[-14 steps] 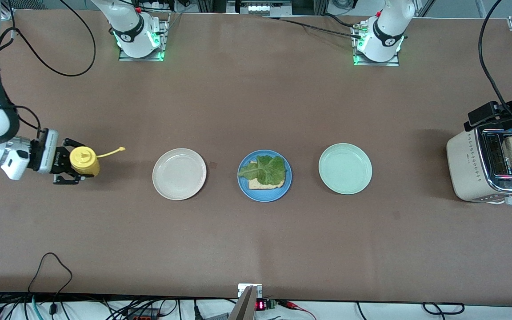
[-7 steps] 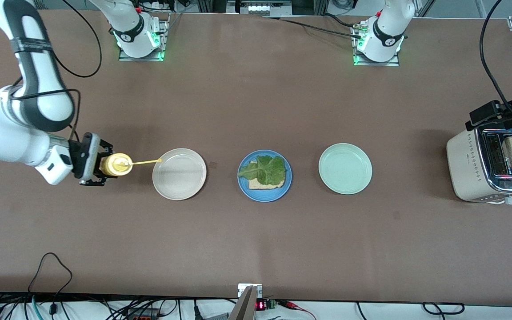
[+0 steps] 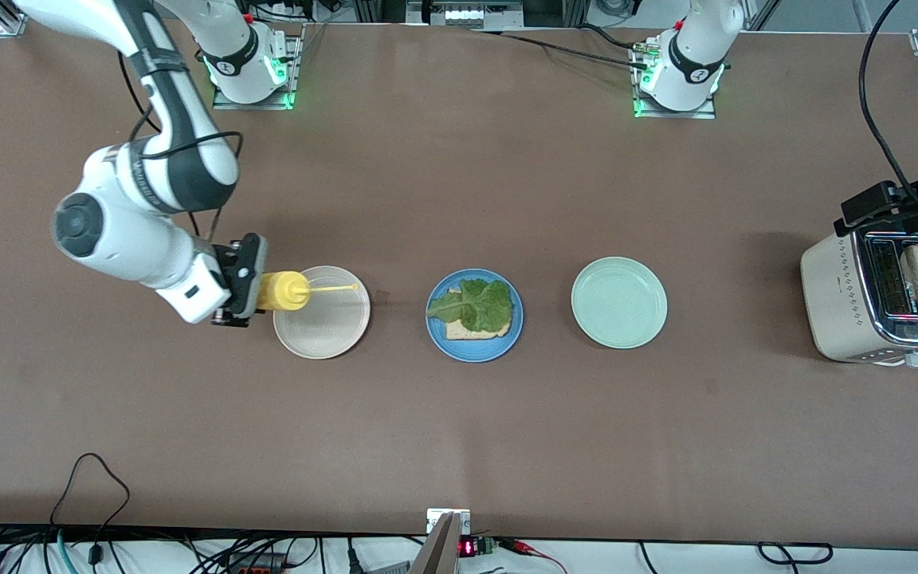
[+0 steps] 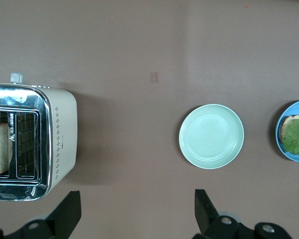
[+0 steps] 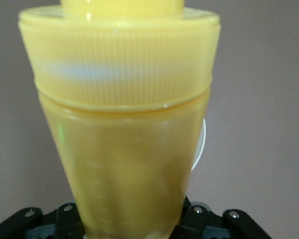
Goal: Make sandwich in blue plate with both arms
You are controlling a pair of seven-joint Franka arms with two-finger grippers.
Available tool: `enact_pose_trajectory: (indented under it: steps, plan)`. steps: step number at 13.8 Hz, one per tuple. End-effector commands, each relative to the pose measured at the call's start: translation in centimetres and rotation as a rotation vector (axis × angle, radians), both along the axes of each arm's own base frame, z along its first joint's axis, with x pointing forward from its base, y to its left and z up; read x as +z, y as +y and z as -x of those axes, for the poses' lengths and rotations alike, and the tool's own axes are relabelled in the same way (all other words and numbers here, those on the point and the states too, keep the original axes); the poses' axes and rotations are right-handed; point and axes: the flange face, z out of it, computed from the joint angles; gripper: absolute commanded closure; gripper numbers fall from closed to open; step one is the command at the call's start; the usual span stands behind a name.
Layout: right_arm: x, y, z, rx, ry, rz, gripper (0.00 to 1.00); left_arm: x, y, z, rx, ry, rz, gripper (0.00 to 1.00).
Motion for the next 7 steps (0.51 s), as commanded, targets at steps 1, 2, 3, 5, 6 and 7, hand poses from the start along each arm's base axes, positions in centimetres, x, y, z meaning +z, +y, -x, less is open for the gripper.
enact_pose_trajectory:
  steps: [1, 2, 3, 5, 6, 7]
  plan:
    - [0.7, 4.3, 1.5, -0.005, -0.041, 0.082, 1.0, 0.5, -0.1, 0.1, -0.007, -0.011, -0.009, 0.0]
    - [0.5, 6.7, 2.2, 0.025, -0.068, 0.107, 1.0, 0.5, -0.2, 0.1, -0.007, -0.011, -0.007, 0.0]
    - [0.1, 8.6, 2.8, 0.04, -0.087, 0.126, 1.0, 0.3, -0.2, 0.1, -0.008, -0.009, -0.005, 0.0]
    - [-0.6, 11.5, 3.9, 0.004, -0.097, 0.159, 1.0, -0.2, 0.1, 0.0, -0.011, 0.005, -0.002, 0.0]
    - [-0.5, 13.4, 4.1, -0.007, -0.114, 0.177, 1.0, -0.6, 0.2, 0.0, -0.013, 0.014, 0.0, 0.0]
    - [-0.7, 14.9, 4.3, -0.022, -0.124, 0.188, 1.0, -0.8, 0.4, 0.1, -0.01, 0.017, 0.0, 0.0]
